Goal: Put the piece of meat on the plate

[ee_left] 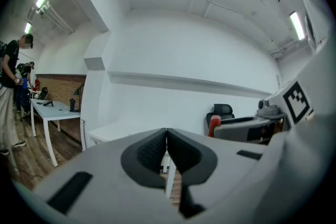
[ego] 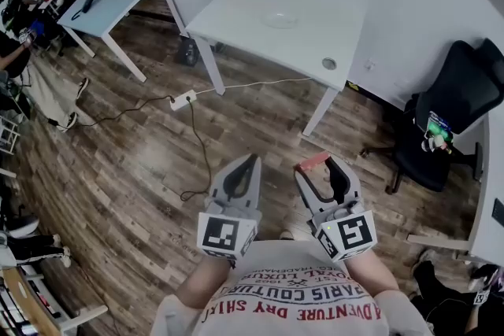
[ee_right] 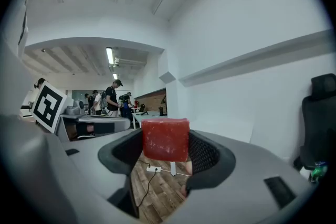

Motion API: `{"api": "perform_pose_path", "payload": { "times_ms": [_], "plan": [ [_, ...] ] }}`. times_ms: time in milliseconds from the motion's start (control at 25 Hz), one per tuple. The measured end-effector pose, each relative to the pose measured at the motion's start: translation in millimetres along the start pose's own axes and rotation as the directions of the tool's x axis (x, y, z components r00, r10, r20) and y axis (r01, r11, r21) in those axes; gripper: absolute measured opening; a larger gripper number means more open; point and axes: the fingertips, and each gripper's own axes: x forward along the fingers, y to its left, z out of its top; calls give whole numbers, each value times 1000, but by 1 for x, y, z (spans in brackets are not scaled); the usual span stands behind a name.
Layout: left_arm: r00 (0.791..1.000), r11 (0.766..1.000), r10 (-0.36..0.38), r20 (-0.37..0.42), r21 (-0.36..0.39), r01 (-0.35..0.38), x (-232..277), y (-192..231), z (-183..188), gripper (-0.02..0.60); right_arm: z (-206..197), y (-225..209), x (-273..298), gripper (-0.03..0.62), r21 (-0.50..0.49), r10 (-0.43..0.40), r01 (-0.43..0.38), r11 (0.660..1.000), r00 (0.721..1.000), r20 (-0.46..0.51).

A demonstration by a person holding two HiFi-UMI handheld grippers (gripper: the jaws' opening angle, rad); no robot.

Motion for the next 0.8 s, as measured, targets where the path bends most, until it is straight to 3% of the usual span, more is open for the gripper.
{"api": "perform_pose_path", "payload": {
  "times_ms": [440,600,720,800],
  "plan": [
    [998,997,-69,8,17,69,34,156,15,8,10,40,145,276,45,-73,74,996,997,-19],
    [996,996,-86,1,8,86,38,195,17,6,24,58,178,276,62,-73,71,996,997,22],
    [995,995,-97,1,3,97,42,219,16,6,24,64,204,276,65,-85,85,994,996,-1],
    [995,994,-102,-8,-30,102,44,230,11,6,20,66,217,276,119,-69,72,990,997,-28]
  ]
}}
